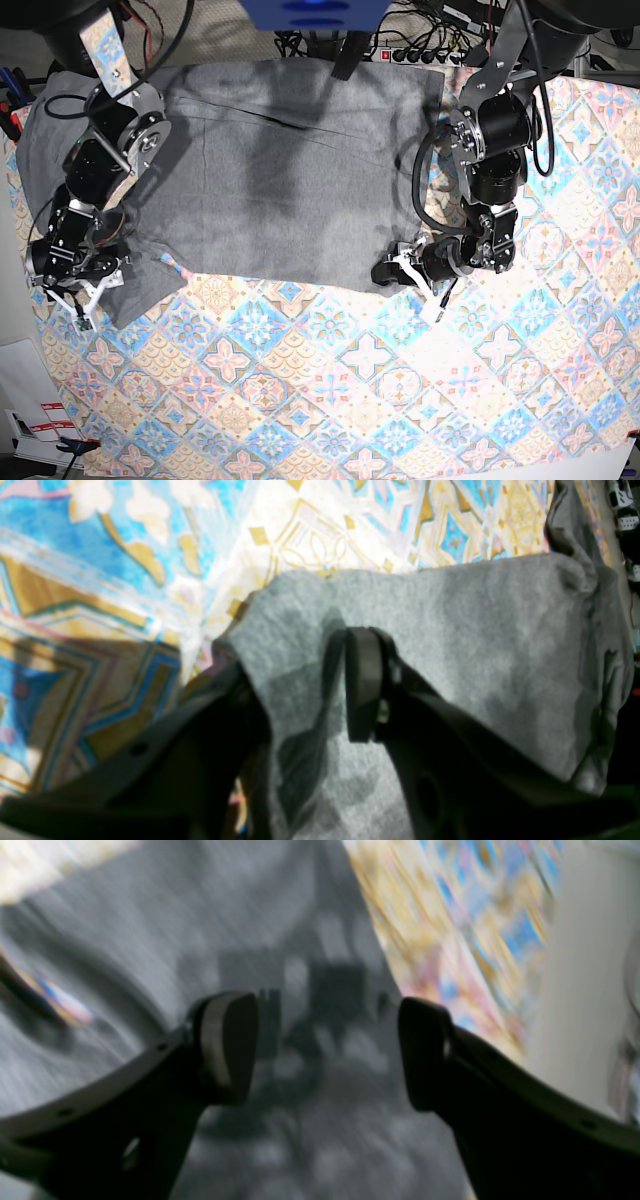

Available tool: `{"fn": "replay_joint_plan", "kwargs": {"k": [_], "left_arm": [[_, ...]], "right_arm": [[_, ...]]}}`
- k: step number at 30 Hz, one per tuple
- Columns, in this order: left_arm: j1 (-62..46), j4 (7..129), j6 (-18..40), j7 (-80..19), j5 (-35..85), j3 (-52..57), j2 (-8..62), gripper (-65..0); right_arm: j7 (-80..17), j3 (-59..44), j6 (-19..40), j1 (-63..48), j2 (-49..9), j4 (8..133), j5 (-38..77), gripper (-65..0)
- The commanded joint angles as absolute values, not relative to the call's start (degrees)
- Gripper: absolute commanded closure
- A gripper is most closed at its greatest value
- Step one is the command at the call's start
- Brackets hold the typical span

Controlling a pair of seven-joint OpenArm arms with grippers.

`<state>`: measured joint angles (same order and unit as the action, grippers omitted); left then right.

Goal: Fold the T-shirt properly
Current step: 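Release the shirt and move both grippers to its opposite long edge, then pinch the opposite shirt edge with both grippers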

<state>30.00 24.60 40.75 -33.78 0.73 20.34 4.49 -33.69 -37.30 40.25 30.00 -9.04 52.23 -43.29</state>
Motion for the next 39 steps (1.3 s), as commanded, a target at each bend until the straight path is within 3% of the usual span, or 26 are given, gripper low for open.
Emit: {"fn": "replay_joint_plan", "kwargs": {"k": [1, 9, 12, 27, 39], "left_arm": [[29.85, 24.40, 40.00, -37.93, -2.68, 20.00, 4.35, -18.9], [29.76, 24.40, 40.00, -37.93, -2.33, 20.18, 6.46, -18.7], [29.76, 24.40, 40.00, -37.93, -2.33, 20.18, 6.81, -18.7], [29.76, 24.40, 40.00, -37.93, -2.68, 20.18, 6.90, -18.7], [27.12, 24.75, 40.00, -37.93, -2.24, 20.18, 8.13, -18.6]], "right_arm": [[-30.55, -37.14, 40.00, 33.27, -9.71, 49.98, -42.95, -43.4], [-14.20, -37.49, 40.00, 40.75, -15.60, 27.30, -42.95, -43.5], [-10.59, -38.37, 34.95, 42.15, -17.71, 22.64, -42.95, -43.5], [3.38, -38.90, 23.60, 39.96, -27.74, 7.08, -43.03, -43.6], [4.00, -38.55, 23.16, 36.88, -28.00, 6.37, -43.12, -43.6]]}}
